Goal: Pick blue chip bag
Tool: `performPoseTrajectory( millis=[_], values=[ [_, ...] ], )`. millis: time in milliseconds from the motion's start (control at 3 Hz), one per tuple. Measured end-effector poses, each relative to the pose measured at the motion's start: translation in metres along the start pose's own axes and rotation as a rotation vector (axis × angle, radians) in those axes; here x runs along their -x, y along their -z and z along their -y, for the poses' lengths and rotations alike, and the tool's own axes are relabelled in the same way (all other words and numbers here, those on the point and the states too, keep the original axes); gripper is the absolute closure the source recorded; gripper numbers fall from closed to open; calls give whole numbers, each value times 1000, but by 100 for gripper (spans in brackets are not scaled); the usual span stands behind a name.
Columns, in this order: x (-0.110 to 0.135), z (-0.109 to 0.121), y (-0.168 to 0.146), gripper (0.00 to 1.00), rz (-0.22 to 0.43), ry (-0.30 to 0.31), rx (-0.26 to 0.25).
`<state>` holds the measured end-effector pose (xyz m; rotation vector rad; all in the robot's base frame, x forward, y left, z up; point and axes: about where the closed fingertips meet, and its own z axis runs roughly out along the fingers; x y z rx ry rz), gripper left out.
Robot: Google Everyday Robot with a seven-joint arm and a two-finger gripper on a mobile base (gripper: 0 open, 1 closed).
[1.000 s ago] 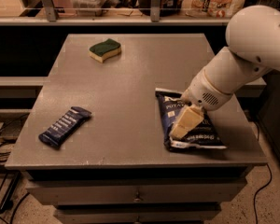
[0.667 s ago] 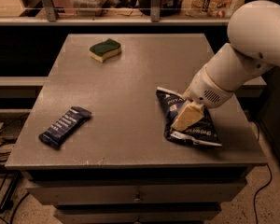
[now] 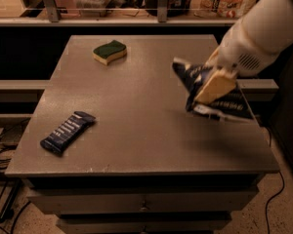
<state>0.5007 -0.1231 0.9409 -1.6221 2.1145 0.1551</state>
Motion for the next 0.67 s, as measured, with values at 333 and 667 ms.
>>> performPoseTrajectory(
  millis=[333, 667],
  values=[
    [27, 24, 72, 100, 33, 85, -130],
    [35, 28, 84, 100, 54, 88, -156]
  ],
)
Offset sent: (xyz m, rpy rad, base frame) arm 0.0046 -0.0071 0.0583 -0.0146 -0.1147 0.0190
